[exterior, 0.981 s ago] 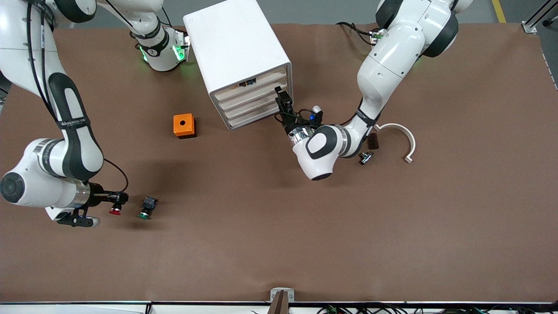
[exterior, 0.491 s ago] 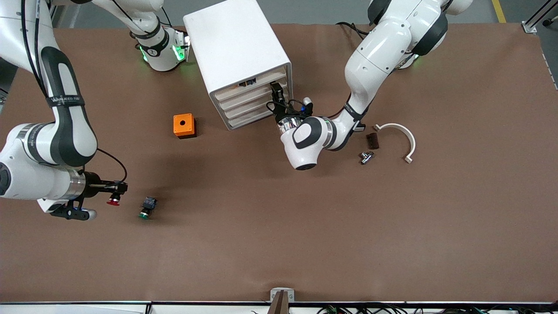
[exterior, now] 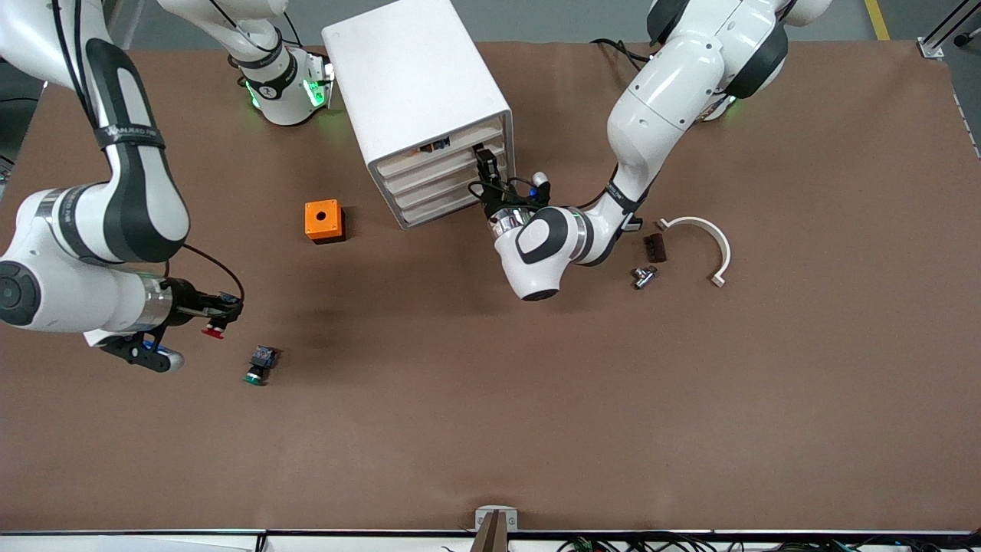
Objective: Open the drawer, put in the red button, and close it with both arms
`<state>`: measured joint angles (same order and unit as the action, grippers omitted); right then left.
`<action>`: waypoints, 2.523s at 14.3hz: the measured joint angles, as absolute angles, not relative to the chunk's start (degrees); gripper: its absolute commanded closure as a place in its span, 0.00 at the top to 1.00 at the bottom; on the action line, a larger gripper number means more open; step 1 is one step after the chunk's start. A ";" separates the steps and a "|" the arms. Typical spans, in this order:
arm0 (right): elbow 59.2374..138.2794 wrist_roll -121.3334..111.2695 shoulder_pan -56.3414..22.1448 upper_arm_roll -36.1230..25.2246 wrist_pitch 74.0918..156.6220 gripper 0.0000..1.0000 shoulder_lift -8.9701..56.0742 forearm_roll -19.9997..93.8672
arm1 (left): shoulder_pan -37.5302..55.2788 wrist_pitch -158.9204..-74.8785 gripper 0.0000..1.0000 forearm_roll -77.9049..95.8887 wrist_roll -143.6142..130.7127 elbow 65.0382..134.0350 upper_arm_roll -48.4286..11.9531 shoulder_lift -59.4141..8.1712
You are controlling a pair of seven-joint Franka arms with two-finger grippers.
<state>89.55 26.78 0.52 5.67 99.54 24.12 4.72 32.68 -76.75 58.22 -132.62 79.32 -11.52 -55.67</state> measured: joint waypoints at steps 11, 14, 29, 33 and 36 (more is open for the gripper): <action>89.55 63.22 -11.75 5.94 92.04 0.01 18.53 11.86 | 27.57 -76.56 0.17 58.39 -132.72 77.96 -8.61 -55.65; 89.65 74.10 -17.73 6.00 93.27 0.00 18.48 11.92 | 26.03 -76.52 0.18 58.60 -132.73 76.60 -7.25 -55.65; 103.95 104.96 -38.04 5.98 119.42 0.01 17.11 11.97 | 24.65 -76.51 0.99 58.63 -113.48 73.14 -6.10 -55.42; 106.92 110.39 -40.13 5.95 126.89 0.16 17.20 11.97 | 24.57 -76.53 0.99 58.29 -95.07 70.12 -3.44 -55.08; 107.32 111.06 -40.15 5.46 127.48 0.79 17.25 11.97 | 24.23 -76.57 0.99 54.80 -78.64 68.79 -2.49 -54.70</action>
<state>107.32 111.06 -40.15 5.46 127.48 17.25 11.97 24.23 -76.57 54.80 -78.64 68.79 -2.49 -54.70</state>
